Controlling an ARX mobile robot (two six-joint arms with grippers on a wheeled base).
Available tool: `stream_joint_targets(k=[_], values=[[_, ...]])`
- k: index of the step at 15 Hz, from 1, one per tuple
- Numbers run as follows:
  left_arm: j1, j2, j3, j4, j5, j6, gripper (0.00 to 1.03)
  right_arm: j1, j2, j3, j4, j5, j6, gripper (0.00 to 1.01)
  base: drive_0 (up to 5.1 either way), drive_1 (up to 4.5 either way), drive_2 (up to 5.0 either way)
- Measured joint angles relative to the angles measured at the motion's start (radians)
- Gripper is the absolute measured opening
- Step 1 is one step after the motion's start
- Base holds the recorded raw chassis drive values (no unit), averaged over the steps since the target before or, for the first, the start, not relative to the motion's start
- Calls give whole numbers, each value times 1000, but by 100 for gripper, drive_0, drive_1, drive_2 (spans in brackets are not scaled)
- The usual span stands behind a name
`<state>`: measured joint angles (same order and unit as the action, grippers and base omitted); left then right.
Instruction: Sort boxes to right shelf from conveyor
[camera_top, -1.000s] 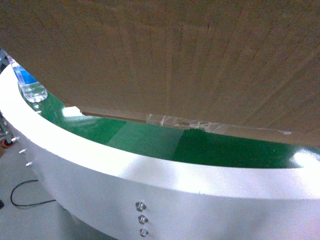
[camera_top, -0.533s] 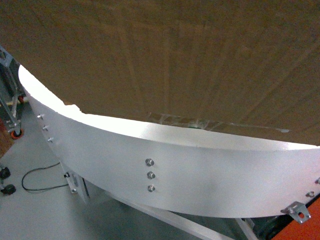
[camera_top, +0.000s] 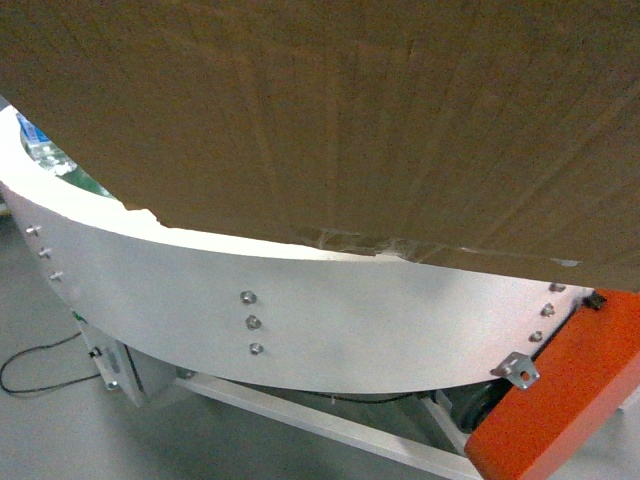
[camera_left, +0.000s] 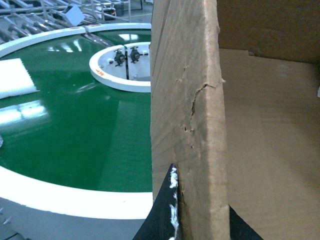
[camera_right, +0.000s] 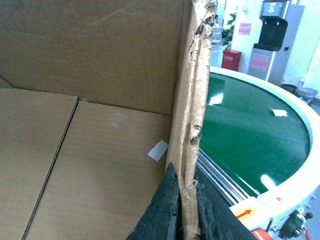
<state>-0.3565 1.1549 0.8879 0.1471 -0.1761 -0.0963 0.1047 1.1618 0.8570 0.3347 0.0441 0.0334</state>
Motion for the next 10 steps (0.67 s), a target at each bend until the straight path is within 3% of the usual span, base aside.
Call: stream_joint_targets(k=[10], values=[[0, 1, 0, 0, 0, 0, 4, 0, 0, 0, 0, 0, 0, 3, -160, -160, -160]])
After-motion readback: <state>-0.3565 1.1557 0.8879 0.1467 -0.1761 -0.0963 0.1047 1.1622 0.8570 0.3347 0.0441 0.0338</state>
